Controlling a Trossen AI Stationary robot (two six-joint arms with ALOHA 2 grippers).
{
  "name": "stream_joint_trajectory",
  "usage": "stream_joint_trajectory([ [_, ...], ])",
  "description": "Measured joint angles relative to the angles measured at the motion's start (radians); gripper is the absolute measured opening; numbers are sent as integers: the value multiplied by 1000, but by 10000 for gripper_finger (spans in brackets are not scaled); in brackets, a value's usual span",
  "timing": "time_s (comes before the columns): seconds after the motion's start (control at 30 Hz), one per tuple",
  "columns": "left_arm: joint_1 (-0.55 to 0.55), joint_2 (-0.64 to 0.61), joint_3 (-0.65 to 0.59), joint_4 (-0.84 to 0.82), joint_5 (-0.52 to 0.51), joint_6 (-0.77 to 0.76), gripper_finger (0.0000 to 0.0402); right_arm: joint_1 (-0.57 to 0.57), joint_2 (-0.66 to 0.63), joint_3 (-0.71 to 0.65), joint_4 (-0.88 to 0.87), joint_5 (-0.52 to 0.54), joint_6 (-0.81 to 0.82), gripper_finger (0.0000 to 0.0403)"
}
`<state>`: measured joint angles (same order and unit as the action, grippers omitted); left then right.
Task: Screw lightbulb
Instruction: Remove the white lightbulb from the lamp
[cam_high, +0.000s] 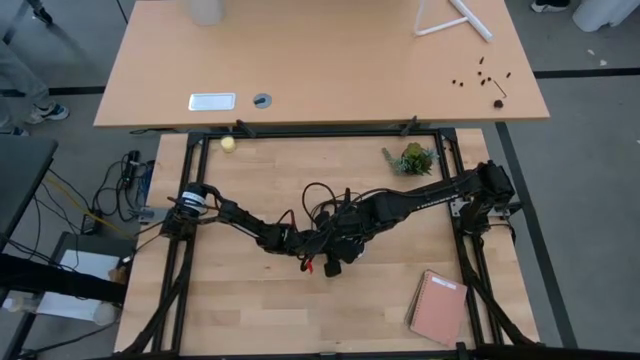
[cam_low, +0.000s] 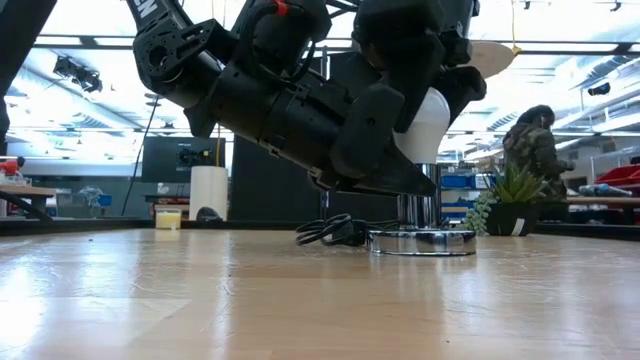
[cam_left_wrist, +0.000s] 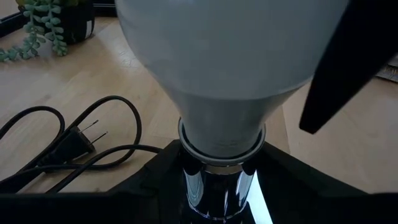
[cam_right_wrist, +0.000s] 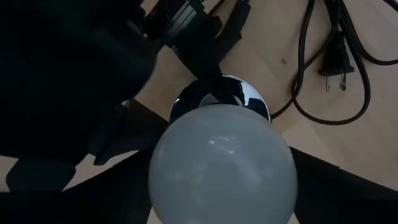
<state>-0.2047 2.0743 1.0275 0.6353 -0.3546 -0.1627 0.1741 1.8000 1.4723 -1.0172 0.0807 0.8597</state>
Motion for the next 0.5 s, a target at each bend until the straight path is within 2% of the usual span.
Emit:
stream_joint_trajectory([
  [0.23, 0, 0, 0, 0, -5, -2, 184, -1, 0, -1, 23, 5, -44, 286],
  [0.5, 0, 0, -1, -1, -3, 2, 184, -1, 25, -27, 78, 4, -84, 338],
])
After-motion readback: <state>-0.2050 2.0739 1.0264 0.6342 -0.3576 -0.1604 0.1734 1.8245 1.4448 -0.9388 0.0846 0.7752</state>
